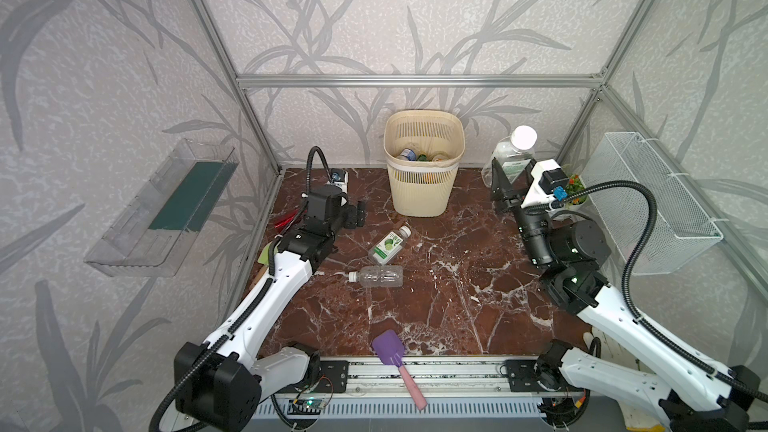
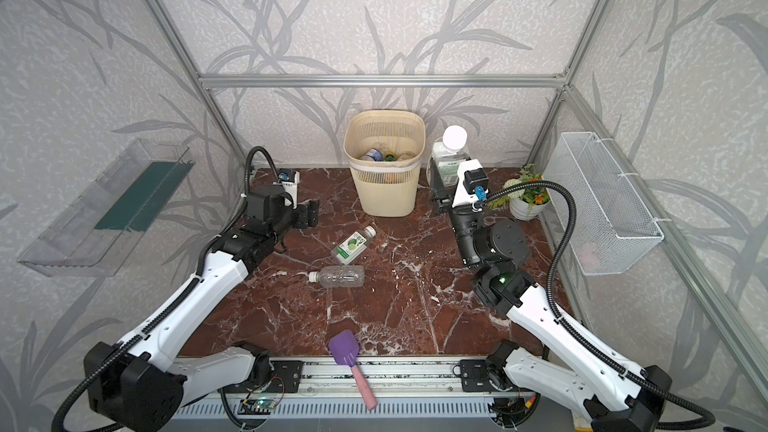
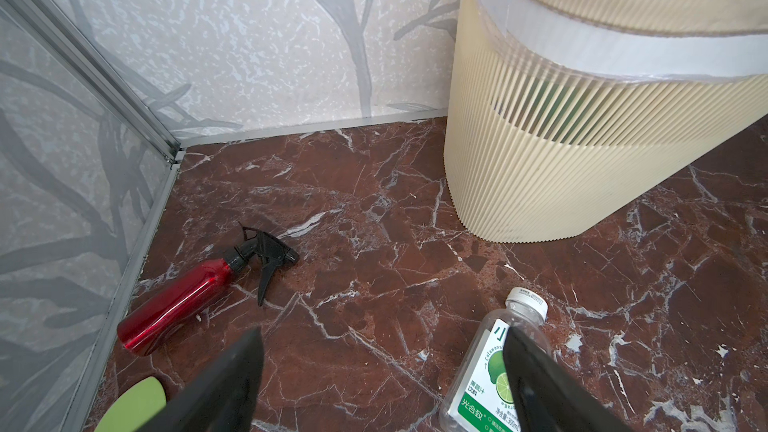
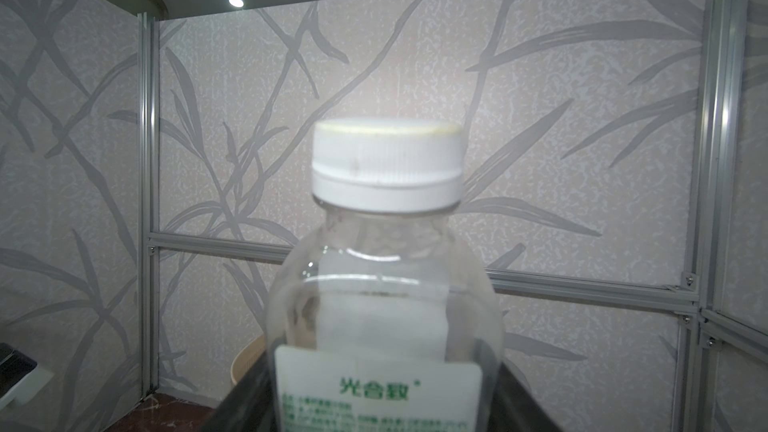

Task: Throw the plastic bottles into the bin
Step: 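Lift the white-capped bottle with the right gripper and carry it over the bin, then release the white-capped bottle into the bin from the right gripper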

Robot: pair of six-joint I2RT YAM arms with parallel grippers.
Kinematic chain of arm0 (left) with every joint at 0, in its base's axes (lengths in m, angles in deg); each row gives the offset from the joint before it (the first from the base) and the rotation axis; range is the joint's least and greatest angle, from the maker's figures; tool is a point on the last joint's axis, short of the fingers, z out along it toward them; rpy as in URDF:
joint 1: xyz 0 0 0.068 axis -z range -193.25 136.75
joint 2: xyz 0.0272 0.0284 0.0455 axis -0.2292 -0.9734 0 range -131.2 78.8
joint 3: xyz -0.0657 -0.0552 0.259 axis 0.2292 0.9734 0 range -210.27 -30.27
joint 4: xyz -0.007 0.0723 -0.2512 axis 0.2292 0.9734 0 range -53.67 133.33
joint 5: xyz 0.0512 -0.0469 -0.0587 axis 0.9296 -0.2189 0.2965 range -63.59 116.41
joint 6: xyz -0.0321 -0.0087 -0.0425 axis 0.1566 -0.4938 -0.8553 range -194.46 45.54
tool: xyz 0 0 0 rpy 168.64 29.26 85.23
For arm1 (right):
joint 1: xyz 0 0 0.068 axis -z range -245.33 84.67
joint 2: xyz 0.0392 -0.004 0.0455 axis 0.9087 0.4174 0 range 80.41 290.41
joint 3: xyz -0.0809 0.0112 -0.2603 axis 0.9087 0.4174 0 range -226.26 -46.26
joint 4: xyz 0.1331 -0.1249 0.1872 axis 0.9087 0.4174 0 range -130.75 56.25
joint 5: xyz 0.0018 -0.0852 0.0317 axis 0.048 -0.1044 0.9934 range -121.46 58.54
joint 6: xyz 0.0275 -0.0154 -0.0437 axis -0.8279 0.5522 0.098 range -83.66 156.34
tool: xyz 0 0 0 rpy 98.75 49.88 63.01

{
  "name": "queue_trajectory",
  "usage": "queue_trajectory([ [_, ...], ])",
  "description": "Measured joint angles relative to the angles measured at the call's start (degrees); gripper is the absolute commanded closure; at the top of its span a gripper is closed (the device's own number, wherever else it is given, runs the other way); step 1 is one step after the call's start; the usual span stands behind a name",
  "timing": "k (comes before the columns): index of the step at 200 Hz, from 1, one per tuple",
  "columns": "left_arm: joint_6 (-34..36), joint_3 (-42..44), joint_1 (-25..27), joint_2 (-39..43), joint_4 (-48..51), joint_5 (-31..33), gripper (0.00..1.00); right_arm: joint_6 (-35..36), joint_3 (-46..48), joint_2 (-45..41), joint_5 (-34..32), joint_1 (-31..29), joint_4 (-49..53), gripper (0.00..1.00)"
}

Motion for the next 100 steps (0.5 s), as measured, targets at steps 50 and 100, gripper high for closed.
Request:
queue_trajectory([
  [50, 0.37, 0.00, 0.02, 0.37, 0.02, -0.33, 0.11, -6.62, -41.13, 28.61, 2.16, 3.89, 19.78, 0.10],
  [100, 0.39, -0.04, 0.28, 2.80, 0.37, -0.48, 0.10, -15.30, -50.01, 39.91, 7.48, 10.49, 42.45, 0.01],
])
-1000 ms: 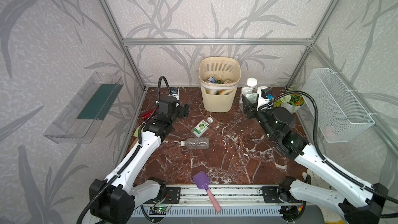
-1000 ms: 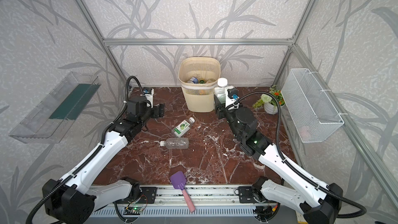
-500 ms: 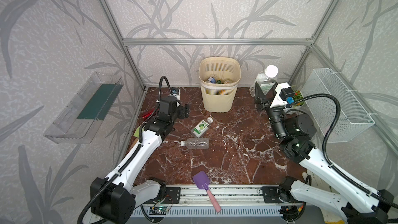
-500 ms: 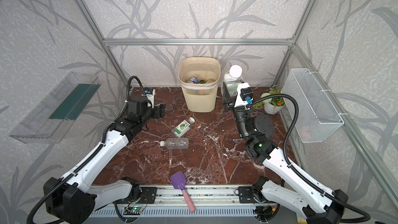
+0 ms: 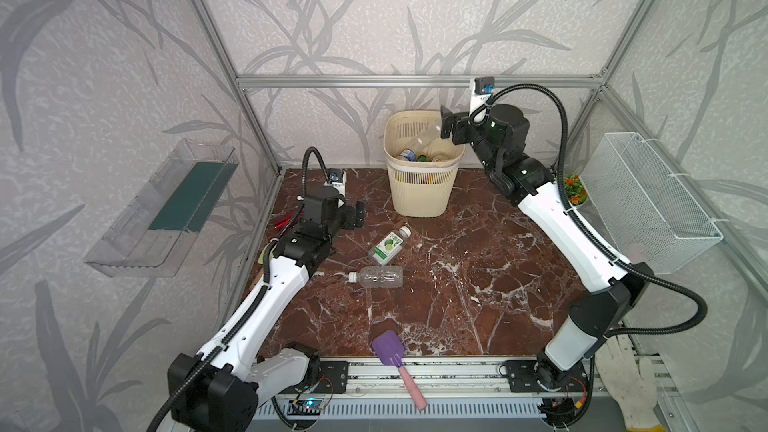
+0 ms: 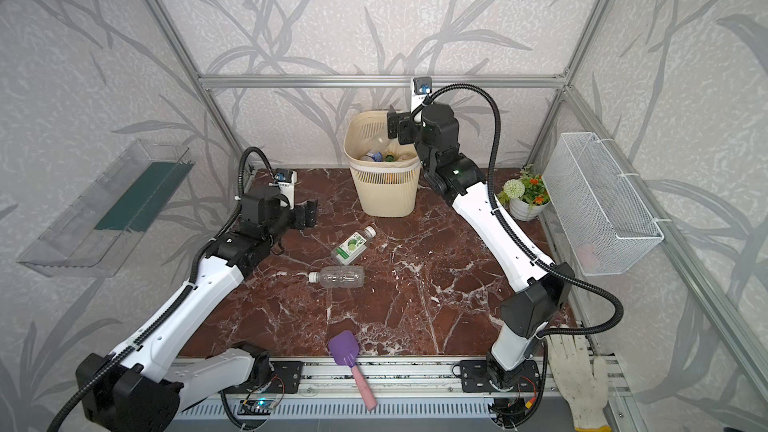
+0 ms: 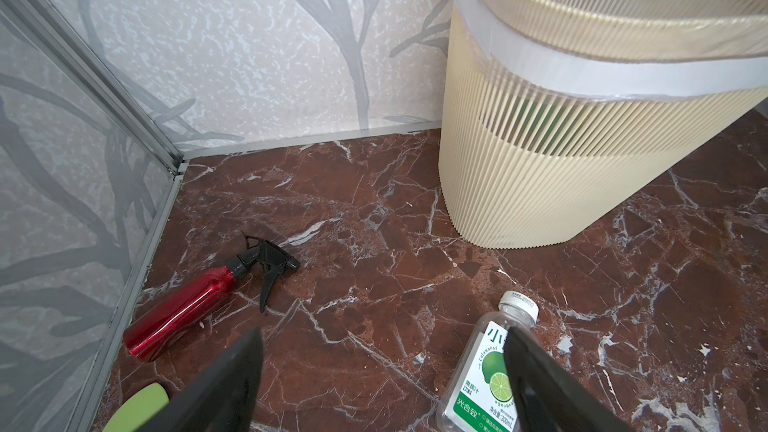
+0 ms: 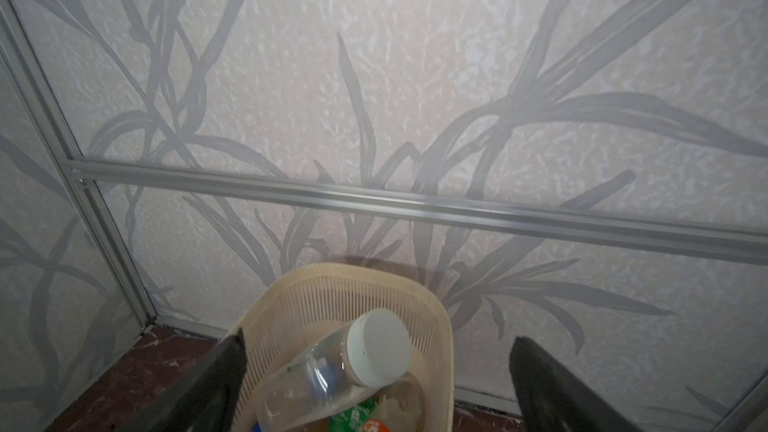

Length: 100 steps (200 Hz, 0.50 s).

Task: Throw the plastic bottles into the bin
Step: 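Release the white-capped bottle into the bin from the right gripper, then draw the right arm back while the left gripper reaches toward the crumpled bottle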

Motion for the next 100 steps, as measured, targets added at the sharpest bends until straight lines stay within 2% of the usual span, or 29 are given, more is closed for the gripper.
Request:
queue_trajectory([
  [28, 0.02, -0.70, 0.09, 0.26, 0.13, -1.07, 0.10, -0.46, 9.53, -5.16, 0.26, -0.33, 0.87, 0.01],
  [58, 0.00, -1.44, 0.17, 0.26, 1.16, -4.52, 0.08, -0.48, 19.65, -15.19, -0.33, -0.24, -1.75, 0.01],
  [100, 1.36, -1.57, 0.52, 0.26, 7.23, -10.99, 0.07, -2.84, 32.00, -24.61, 0.52, 3.91, -5.31, 0.01],
])
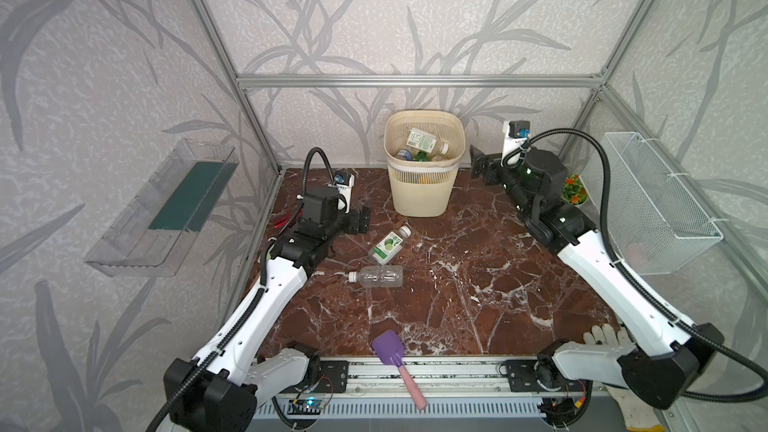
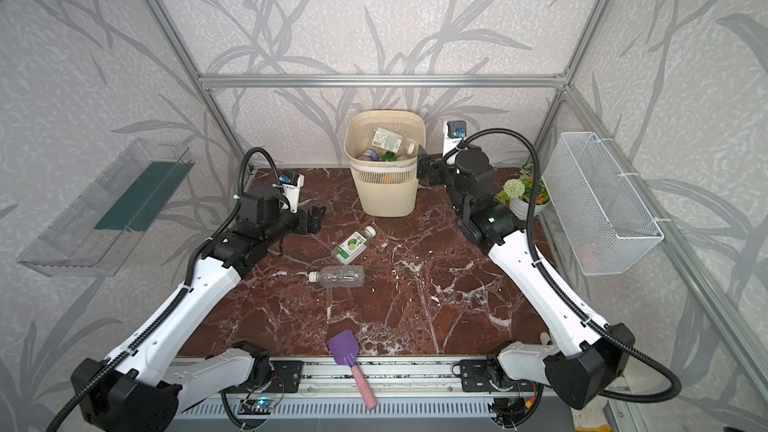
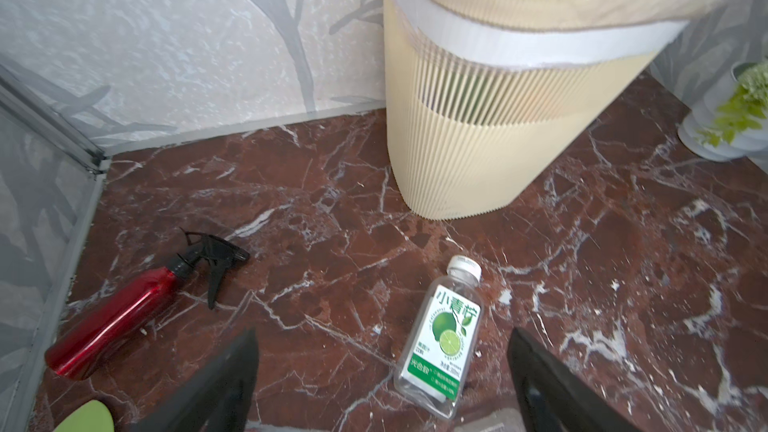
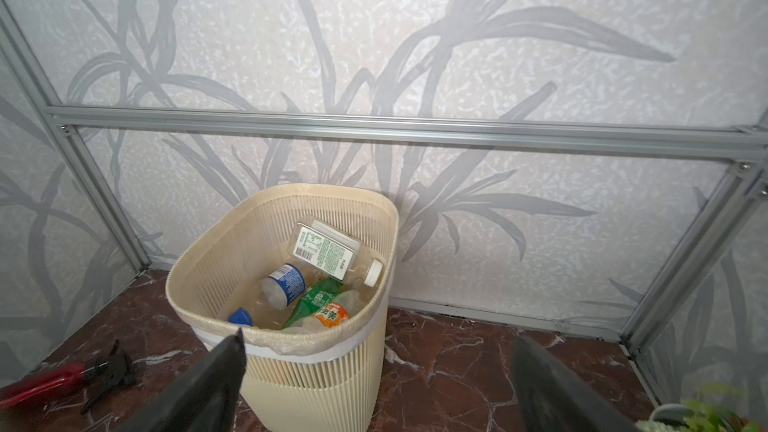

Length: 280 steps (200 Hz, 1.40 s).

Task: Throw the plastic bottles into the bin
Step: 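Draw the right arm back while the left gripper reaches toward the crumpled bottle, then lower the left gripper onto the crumpled clear bottle and close on it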

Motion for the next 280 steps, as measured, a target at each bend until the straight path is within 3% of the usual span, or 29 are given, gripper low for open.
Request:
queue_trajectory([
  [34, 4.79, -0.74, 2.64, 0.00, 7.43, -4.72, 0.06, -2.86, 9.99, -0.50, 3.28, 3.10, 0.55, 0.01],
  [68, 11.61, -0.68, 9.18, -0.02, 13.64, -2.62, 0.04, -5.66, 17.44, -0.52, 6.58, 5.22, 1.66, 0.00],
  [140, 26.71, 1.88, 13.46, -4.26, 24.59, -4.22, 0.01, -9.46, 21.42, -0.22, 12.92, 8.76, 0.59, 0.00],
  [280, 34.93, 4.94, 18.27, -19.47, 17.38, -1.55, 0.03, -12.46, 25.42, 1.64, 17.81, 9.99, -2.67, 0.01],
])
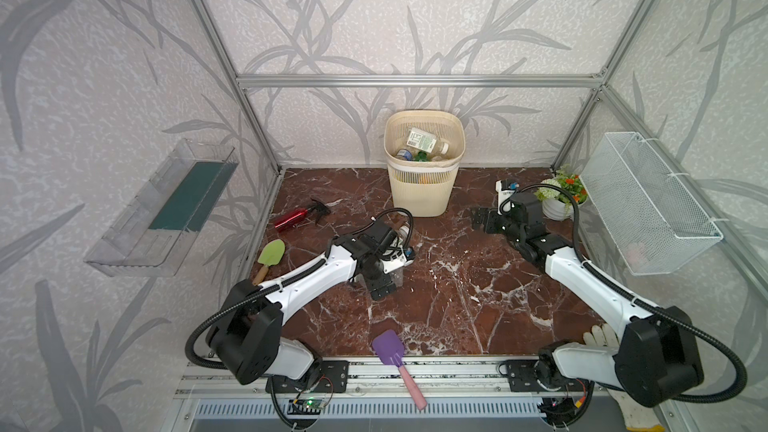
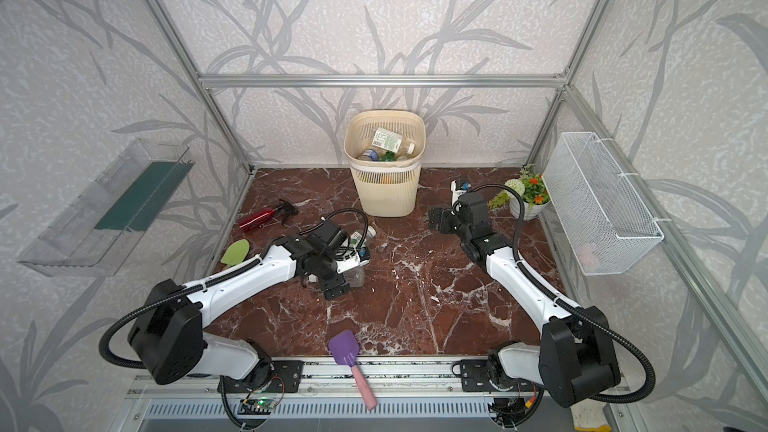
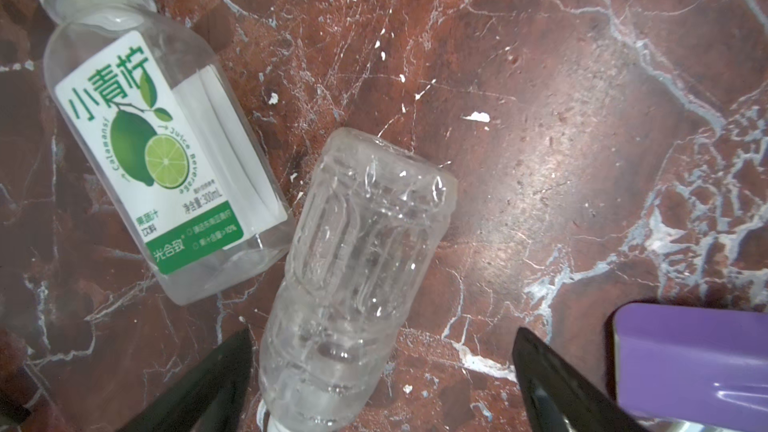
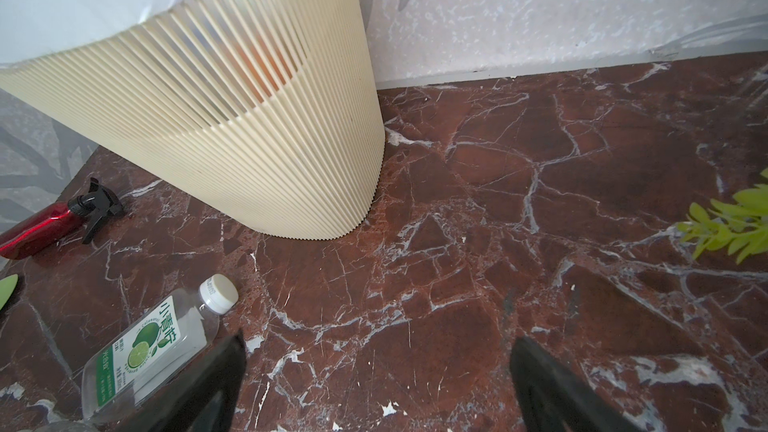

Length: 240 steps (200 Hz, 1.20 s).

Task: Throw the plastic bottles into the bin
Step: 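Lower the left gripper onto the crumpled clear bottle and close on it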

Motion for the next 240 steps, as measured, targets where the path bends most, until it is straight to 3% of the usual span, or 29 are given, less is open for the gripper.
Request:
queue_trajectory([
  [110, 0.81, -0.15, 2.71, -8.15, -2.86, 7.19, 0.12, -0.81, 0.50, 0.13, 0.98, 0.90, -0.98, 0.01],
  [184, -0.70, -0.15, 2.95, -9.20, -5.14, 9.42, 0.39, -1.22, 1.18, 0.13, 1.46, 1.66, -1.22, 0.02],
  [240, -2.29, 0.09, 2.95, -7.98, -6.34, 9.73, 0.41, -1.27, 1.18, 0.11, 1.46, 1.92, -1.14, 0.02],
])
